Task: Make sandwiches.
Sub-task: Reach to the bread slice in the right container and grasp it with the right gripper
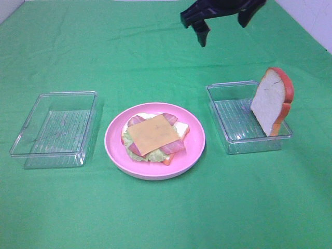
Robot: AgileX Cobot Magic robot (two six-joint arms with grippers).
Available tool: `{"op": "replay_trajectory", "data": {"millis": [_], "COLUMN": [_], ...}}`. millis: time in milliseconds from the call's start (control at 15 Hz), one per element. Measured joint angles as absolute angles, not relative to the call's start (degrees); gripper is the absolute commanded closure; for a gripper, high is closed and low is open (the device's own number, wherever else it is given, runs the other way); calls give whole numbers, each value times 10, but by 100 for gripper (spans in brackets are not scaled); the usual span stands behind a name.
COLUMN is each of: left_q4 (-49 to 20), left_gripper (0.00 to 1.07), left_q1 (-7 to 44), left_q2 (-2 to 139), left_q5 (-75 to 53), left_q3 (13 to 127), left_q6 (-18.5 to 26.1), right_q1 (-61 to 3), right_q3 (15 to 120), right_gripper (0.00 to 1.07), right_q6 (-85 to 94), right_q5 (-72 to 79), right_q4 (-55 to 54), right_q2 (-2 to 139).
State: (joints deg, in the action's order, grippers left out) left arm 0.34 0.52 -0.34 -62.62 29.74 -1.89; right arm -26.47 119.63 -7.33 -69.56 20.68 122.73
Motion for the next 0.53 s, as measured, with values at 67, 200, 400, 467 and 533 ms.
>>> {"op": "replay_trajectory", "data": {"millis": [67,200,400,467,533], "left_q4": [3,3,3,3,3], "left_gripper": [6,6,6,6,6], "left_q1": [5,5,5,5,5], "left_q2": [-3,-3,-3,-3,-3], "left_q5": [-626,-626,-626,-626,-626], "left_q3": [297,297,297,297,297], "left_q6": [-19,-19,-19,-19,-19], "right_q1": [-228,-171,-123,-111,-101], "right_q3": [1196,1196,1177,1163,1147], "right_gripper": [19,19,19,19,19], "right_q6": [-56,-33,-19,-19,-19], "right_q5": [-696,-696,-696,-696,-696], "right_q4": [178,124,92,90,90], "right_q2": [1227,1227,1226,1226,1226]}}
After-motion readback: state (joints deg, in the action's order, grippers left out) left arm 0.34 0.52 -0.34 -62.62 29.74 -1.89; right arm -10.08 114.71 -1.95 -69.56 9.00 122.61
